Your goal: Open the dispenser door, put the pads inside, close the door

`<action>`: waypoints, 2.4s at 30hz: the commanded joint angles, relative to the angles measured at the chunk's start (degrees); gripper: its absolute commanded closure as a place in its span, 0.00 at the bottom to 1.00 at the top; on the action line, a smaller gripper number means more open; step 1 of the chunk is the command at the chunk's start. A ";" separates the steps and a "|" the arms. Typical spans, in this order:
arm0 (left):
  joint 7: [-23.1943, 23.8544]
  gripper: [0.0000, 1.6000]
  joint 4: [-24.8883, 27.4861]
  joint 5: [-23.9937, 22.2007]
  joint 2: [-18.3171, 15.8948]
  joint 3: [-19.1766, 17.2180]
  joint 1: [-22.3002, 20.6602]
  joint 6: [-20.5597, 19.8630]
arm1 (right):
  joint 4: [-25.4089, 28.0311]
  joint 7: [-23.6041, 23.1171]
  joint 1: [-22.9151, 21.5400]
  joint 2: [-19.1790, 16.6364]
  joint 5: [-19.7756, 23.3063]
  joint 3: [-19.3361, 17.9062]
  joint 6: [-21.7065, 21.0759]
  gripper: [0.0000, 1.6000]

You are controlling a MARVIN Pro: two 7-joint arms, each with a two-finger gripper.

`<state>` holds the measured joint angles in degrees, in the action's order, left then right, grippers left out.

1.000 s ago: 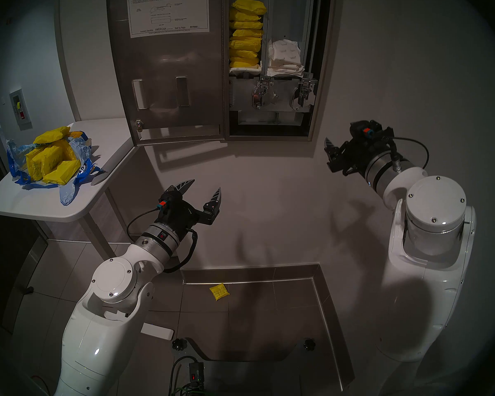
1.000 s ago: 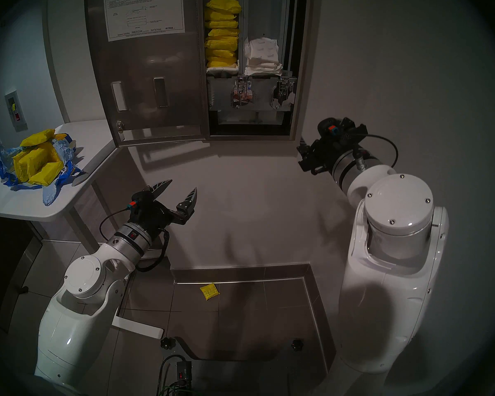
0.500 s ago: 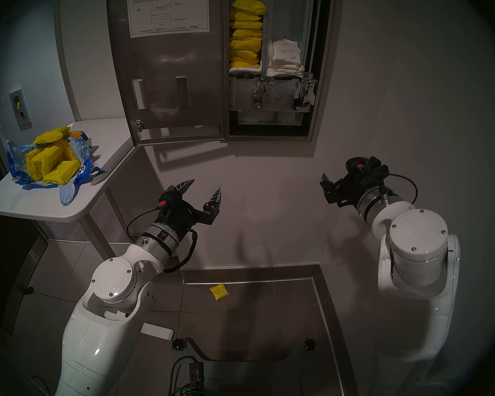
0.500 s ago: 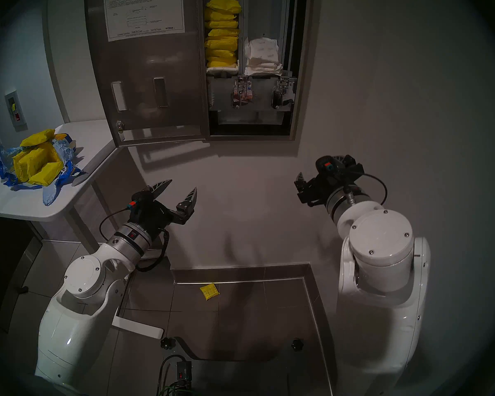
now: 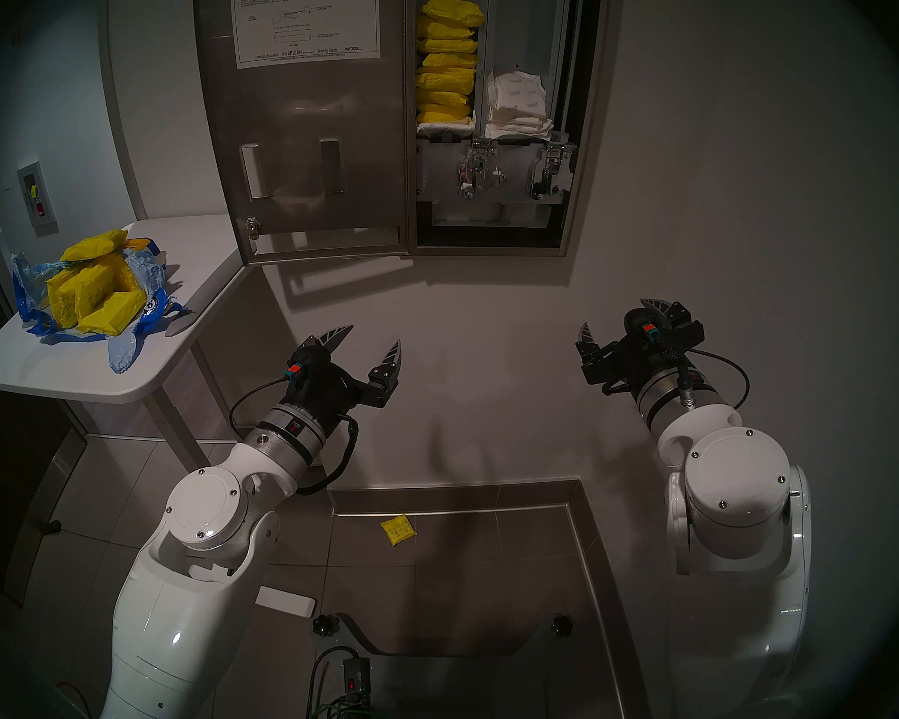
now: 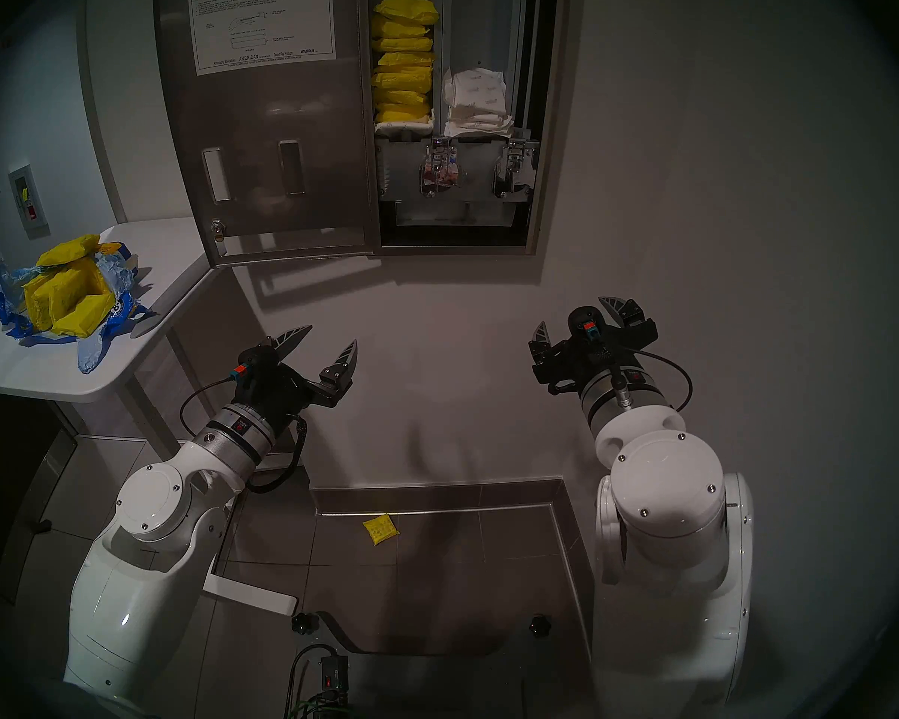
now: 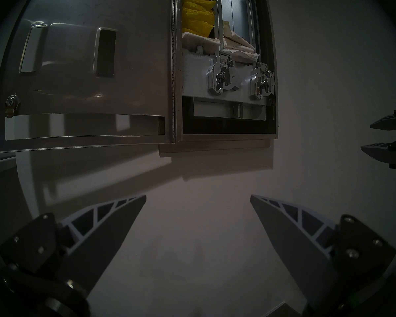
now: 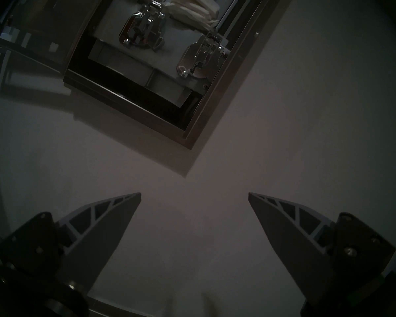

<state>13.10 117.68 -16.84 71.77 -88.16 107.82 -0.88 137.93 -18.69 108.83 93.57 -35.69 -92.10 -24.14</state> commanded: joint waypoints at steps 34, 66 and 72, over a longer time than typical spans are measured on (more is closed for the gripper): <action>11.31 0.00 11.00 -8.83 -11.44 -20.88 -11.48 -10.28 | 2.07 16.80 4.34 -1.50 4.23 4.20 7.24 0.00; 28.19 0.00 -22.87 -11.73 -29.53 -27.41 -27.91 -10.45 | 2.07 19.48 4.85 -1.99 4.10 5.19 7.84 0.00; 27.22 0.00 -26.42 -13.24 -31.52 -24.51 -28.52 -7.63 | 2.07 19.65 4.84 -2.01 4.08 5.27 7.82 0.00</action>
<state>40.95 93.78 -28.55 44.02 -113.93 84.66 -12.05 137.93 0.16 114.22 91.57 -31.49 -86.78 -17.24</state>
